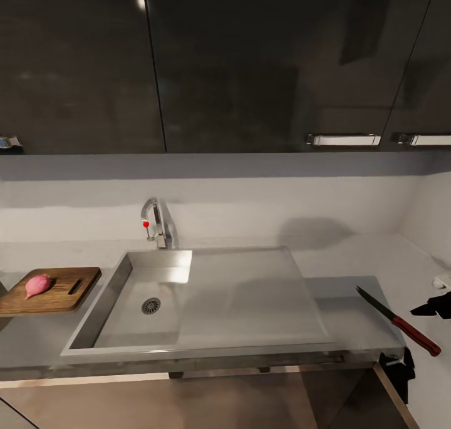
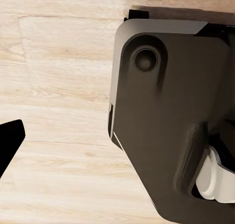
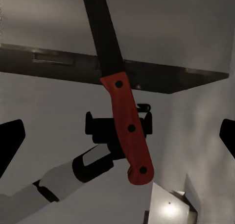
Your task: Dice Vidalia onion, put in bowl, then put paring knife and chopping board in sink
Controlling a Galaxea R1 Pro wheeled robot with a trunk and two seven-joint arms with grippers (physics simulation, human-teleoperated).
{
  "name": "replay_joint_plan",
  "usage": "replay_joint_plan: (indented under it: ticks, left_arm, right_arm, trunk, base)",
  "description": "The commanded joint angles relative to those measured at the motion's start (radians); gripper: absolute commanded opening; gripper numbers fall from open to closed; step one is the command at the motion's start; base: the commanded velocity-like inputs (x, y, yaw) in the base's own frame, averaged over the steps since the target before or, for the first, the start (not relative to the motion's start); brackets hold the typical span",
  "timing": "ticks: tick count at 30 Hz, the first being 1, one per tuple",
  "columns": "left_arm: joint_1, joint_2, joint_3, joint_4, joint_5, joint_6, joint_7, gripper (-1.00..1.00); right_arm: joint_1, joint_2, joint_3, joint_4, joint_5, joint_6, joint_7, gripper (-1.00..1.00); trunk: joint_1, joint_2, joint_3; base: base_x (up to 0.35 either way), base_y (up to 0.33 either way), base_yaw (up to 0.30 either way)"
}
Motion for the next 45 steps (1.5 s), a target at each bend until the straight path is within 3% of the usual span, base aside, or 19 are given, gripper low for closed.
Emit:
replay_joint_plan:
  ticks: [1,15,45]
  left_arm:
    - [-0.001,0.0,-0.008,0.001,0.01,0.003,0.0,1.0]
    - [-0.001,0.0,-0.008,0.001,0.01,0.0,0.001,1.0]
    - [-0.001,0.0,-0.008,0.001,0.01,0.0,0.001,1.0]
  right_arm:
    - [-0.001,0.0,-0.008,-0.001,0.005,0.01,0.004,1.0]
    - [-0.001,-0.014,-0.009,-0.001,0.004,0.01,0.004,1.0]
    - [-0.001,-0.013,-0.007,-0.001,0.004,-0.03,0.001,1.0]
  trunk:
    - [0.001,-0.002,-0.002]
    - [0.001,-0.002,-0.016]
    - [0.001,-0.002,-0.059]
  base:
    - [0.0,0.0,0.0]
    - [0.0,0.0,0.0]
    - [0.0,0.0,0.0]
